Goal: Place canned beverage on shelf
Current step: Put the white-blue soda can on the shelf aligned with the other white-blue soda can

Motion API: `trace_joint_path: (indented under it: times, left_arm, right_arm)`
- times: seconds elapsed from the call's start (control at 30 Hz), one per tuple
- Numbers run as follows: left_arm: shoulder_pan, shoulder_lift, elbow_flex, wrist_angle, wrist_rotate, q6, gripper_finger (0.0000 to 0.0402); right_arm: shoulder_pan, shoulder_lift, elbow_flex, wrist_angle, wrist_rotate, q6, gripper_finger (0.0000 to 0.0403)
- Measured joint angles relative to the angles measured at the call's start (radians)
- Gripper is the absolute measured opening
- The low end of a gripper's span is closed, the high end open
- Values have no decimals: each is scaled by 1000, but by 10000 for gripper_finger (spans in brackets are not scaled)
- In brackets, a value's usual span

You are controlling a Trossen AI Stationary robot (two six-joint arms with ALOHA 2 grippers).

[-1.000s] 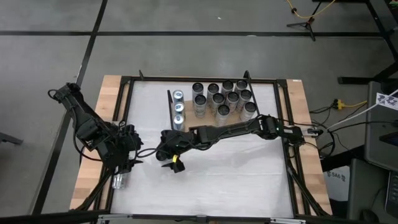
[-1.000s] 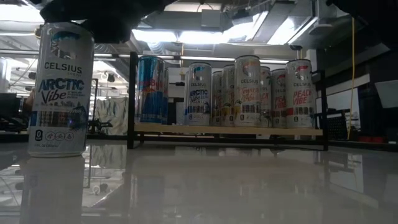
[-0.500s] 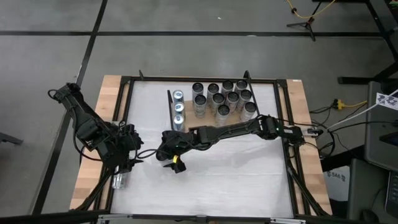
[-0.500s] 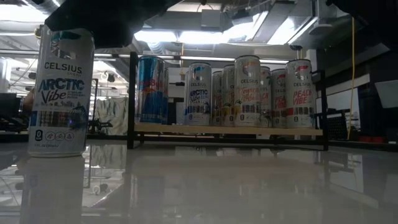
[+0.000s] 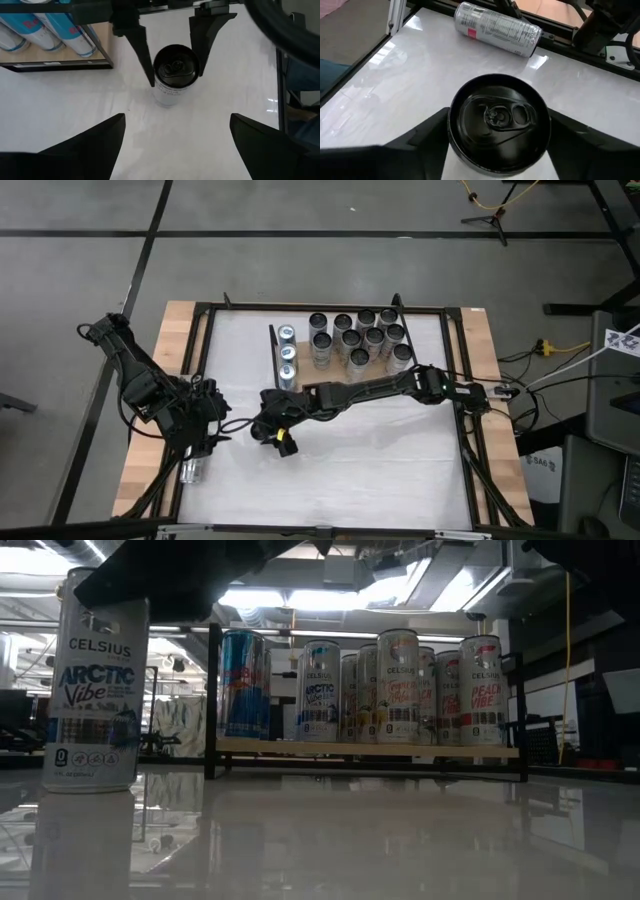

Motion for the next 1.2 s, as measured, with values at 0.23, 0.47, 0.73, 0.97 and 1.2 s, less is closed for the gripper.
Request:
trace_joint_path:
  times: [0.23, 0.47, 0.73, 0.97, 1.2]
  left_arm:
    - [0, 0, 0, 0, -7, 0, 350]
    - [0, 0, 0, 0, -8, 0, 350]
    - [0, 0, 0, 0, -35, 0, 350]
    - [0, 0, 0, 0, -40, 0, 350]
    - [0, 0, 0, 1, -93, 0, 350]
  right_arm:
    - [0, -11, -1, -17, 0, 0, 246]
    - [1, -86, -2, -109, -1, 58, 249]
    - [2, -198, -1, -248, 4, 147, 249]
    - [39, -325, -1, -407, 159, 154, 249]
    - [63, -461, 0, -567, 250, 149, 249]
